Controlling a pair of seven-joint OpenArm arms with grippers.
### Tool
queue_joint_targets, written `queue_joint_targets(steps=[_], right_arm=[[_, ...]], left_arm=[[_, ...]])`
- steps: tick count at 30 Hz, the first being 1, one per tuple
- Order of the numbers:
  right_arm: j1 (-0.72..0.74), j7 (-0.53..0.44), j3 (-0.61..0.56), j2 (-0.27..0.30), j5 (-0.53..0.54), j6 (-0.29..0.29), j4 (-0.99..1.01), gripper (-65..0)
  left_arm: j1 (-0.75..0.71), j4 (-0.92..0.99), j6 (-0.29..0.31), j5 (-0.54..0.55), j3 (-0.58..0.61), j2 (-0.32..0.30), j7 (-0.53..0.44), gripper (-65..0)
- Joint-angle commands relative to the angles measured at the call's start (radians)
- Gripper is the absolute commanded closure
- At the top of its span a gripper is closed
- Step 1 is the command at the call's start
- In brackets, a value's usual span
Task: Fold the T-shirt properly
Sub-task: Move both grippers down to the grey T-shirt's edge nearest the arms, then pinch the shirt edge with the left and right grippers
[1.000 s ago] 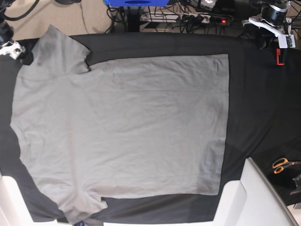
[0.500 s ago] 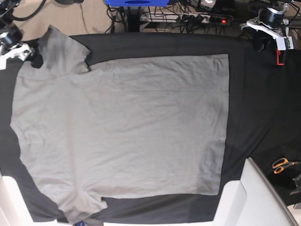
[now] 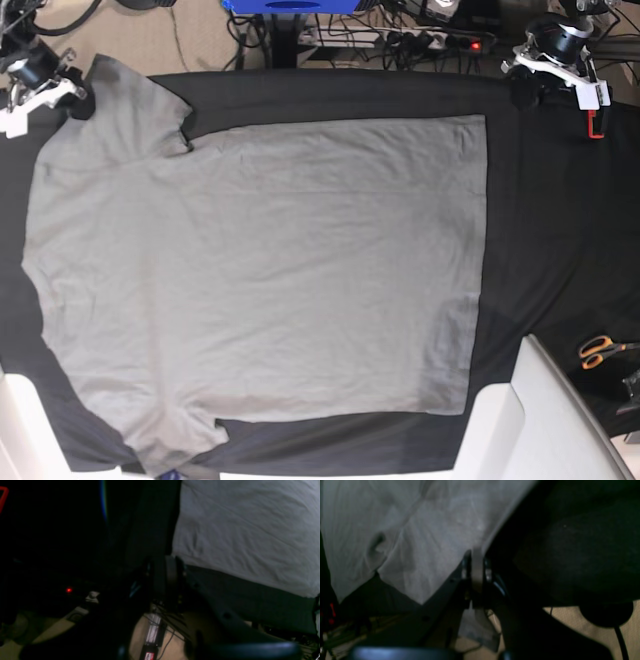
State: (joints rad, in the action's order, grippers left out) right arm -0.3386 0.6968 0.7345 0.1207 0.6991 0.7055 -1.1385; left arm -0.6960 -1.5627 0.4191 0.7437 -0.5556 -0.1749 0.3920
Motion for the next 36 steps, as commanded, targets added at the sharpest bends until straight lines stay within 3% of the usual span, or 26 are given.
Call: queue_joint_targets(steps=[1, 5, 7, 18, 25, 36], right_arm=[[-0.009, 0.037, -0.003, 0.006, -0.039, -0.007, -0.002, -2.4], [-0.009, 0.037, -0.003, 0.007, -0.039, -0.007, -0.002, -0.5], [-0.009, 0.037, -0.003, 0.007, -0.039, -0.007, -0.002, -0.6], [-0.009, 0.037, -0.005, 0.01, -0.039, -0.007, -0.002, -0.6], [-0.009, 0.037, -0.005, 0.01, -0.039, -0.007, -0.002, -0.6], [-0.009, 0.037, -0.005, 0.01, -0.039, -0.007, -0.002, -0.6]], left_arm=[[-0.001, 0.002, 0.008, 0.017, -0.004, -0.002, -0.014, -12.7], [0.025, 0.031, 0.008, 0.015, -0.007, 0.022, -0.014, -32.3], [0.035, 0.049, 0.008, 0.014, -0.005, 0.025, -0.014, -37.2], [0.17, 0.21, 0.008, 0.009, -0.001, 0.042, -0.014, -37.2], [0.226, 0.292, 0.008, 0.009, 0.07, 0.054, -0.015, -37.2], [0.241, 0.322, 0.008, 0.009, 0.091, 0.107, -0.014, -36.9]])
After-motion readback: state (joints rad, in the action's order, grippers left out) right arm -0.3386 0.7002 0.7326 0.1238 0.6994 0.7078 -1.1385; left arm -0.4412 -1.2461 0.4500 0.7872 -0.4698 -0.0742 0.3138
